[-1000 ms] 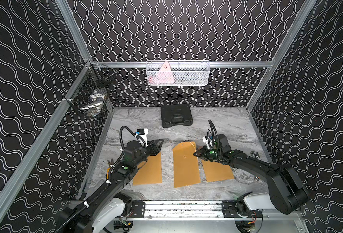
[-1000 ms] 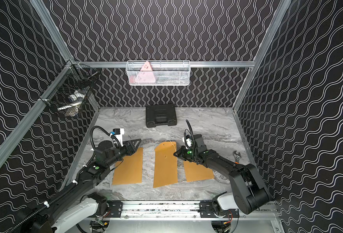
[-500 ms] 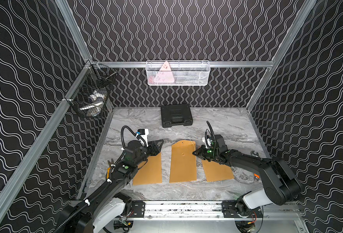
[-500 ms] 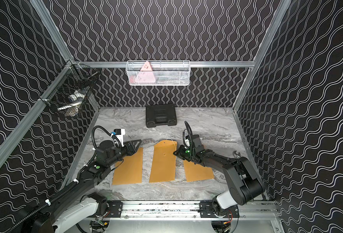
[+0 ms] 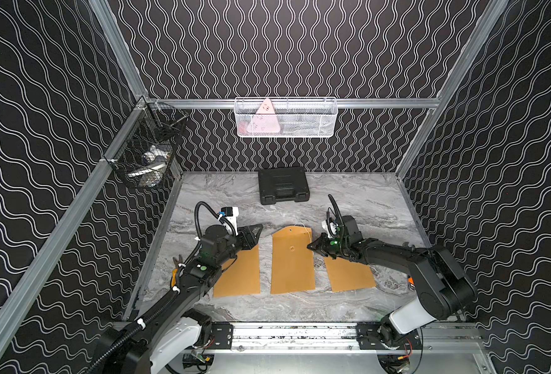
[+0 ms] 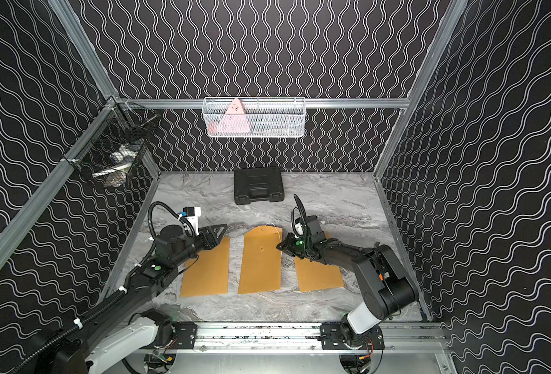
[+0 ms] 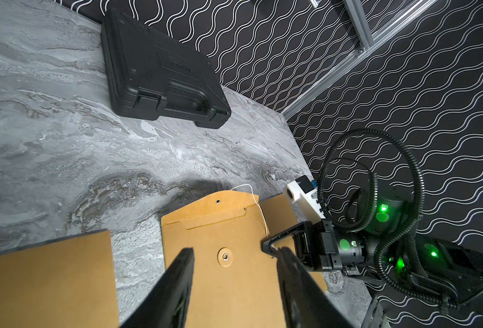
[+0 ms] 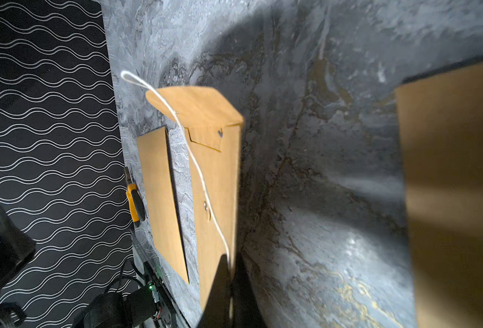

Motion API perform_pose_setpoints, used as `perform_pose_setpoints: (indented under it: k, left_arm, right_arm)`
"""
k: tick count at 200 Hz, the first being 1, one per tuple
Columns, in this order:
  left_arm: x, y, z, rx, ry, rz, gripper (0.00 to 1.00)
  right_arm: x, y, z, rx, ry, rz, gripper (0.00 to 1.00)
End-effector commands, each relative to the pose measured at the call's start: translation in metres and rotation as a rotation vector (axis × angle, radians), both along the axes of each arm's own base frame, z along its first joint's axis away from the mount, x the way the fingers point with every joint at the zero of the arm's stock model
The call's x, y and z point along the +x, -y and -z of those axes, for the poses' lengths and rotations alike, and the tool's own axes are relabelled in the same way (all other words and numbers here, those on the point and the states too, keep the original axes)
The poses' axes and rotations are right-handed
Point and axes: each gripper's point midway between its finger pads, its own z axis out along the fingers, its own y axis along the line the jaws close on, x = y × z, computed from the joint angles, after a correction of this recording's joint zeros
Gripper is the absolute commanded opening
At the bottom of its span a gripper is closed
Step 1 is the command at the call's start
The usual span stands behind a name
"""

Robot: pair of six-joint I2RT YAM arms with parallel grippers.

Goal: Open the file bag
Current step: Place the file bag at the center of the board.

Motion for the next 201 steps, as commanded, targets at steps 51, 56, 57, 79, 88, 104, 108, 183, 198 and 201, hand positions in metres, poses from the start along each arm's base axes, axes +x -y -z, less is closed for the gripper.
perform_pose_setpoints:
  k: [51, 56, 57, 79, 88, 104, 108, 183, 198, 201]
  left_arm:
    - [0.002, 0.0, -0.005, 0.0, 0.037, 0.003, 0.51]
    - [0.002, 0.0, -0.005, 0.0, 0.037, 0.001, 0.51]
    - [0.002, 0.0, -0.005, 0.0, 0.038, 0.0, 0.51]
    - [0.002, -0.001, -0.004, -0.002, 0.037, -0.002, 0.51]
    - [0.002, -0.001, -0.003, -0.002, 0.035, -0.002, 0.51]
    - [0.002, 0.0, -0.003, -0.006, 0.034, 0.0, 0.51]
    - [0.002, -0.001, -0.003, -0.006, 0.034, -0.001, 0.51]
    - [0.001, -0.002, -0.004, -0.01, 0.039, -0.002, 0.51]
    - [0.001, -0.002, -0.005, -0.01, 0.042, -0.004, 0.51]
    - [0.001, -0.002, -0.005, -0.011, 0.042, -0.002, 0.51]
  right_arm:
    - [-0.001, -0.006, 0.003, -0.01, 0.007, -0.019, 0.05]
    - [-0.001, -0.006, 0.003, -0.014, 0.008, -0.017, 0.06]
    - [-0.001, -0.006, 0.004, -0.015, 0.008, -0.015, 0.06]
    - [0.0, -0.004, 0.003, -0.023, 0.008, -0.004, 0.09]
    - [0.0, -0.003, 0.003, -0.028, 0.008, 0.0, 0.1]
    - [0.001, -0.001, 0.004, -0.035, 0.005, 0.007, 0.13]
    - [0.001, -0.001, 0.003, -0.038, 0.008, 0.009, 0.14]
    - [-0.001, 0.003, 0.003, -0.061, 0.005, 0.014, 0.23]
    - [-0.001, 0.005, 0.004, -0.07, 0.003, 0.017, 0.24]
    - [-0.001, 0.005, 0.003, -0.071, 0.005, 0.017, 0.25]
